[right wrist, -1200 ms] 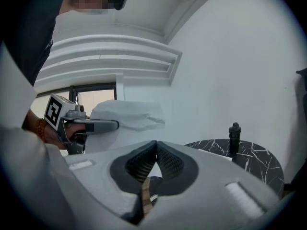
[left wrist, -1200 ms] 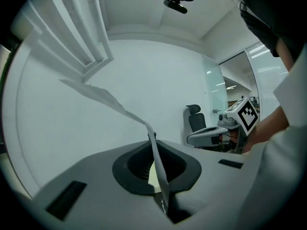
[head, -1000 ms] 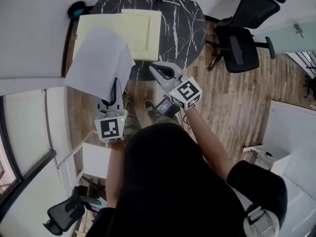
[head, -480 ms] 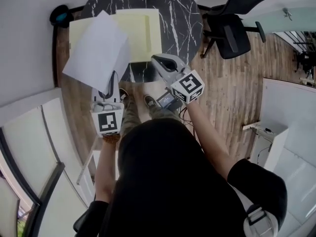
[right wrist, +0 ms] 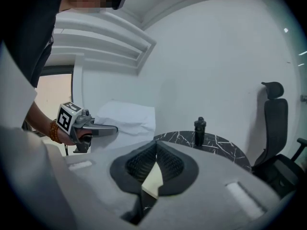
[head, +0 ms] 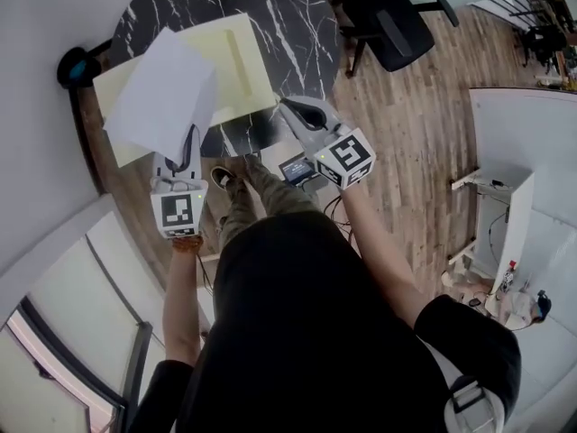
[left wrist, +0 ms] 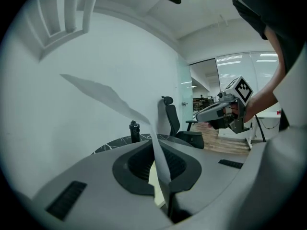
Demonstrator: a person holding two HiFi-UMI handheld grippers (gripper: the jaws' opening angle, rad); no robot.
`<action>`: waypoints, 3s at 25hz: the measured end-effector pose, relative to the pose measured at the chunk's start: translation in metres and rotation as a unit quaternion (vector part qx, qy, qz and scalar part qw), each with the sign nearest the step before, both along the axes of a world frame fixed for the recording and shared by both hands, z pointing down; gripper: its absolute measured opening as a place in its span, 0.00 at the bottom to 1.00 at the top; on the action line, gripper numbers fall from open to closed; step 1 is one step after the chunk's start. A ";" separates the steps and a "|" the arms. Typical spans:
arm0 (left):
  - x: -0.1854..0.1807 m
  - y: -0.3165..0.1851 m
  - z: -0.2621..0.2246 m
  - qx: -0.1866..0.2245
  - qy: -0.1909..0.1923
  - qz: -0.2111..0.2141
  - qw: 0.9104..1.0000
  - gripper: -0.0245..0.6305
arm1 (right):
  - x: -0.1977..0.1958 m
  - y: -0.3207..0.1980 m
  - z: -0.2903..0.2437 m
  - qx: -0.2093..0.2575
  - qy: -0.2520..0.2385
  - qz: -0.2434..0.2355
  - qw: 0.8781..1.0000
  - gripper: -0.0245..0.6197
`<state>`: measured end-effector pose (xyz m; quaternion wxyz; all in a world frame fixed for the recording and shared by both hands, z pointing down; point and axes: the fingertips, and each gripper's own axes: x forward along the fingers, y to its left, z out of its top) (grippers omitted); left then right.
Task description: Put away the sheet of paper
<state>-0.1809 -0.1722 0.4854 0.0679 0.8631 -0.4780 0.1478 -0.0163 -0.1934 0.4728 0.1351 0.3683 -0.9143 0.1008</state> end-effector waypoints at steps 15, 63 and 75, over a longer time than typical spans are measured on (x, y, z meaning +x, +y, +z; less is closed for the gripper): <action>0.069 -0.056 0.070 -0.079 -0.031 0.134 0.987 0.05 | 0.059 -0.054 0.039 -0.005 -0.059 0.011 0.998 0.04; 0.015 -0.170 0.307 -0.399 -0.006 0.031 0.916 0.05 | 0.063 -0.067 0.045 -0.035 0.007 0.068 0.997 0.04; 0.010 -0.154 0.305 -0.395 -0.107 0.127 0.904 0.05 | 0.051 -0.077 0.026 -0.009 -0.002 0.058 0.998 0.04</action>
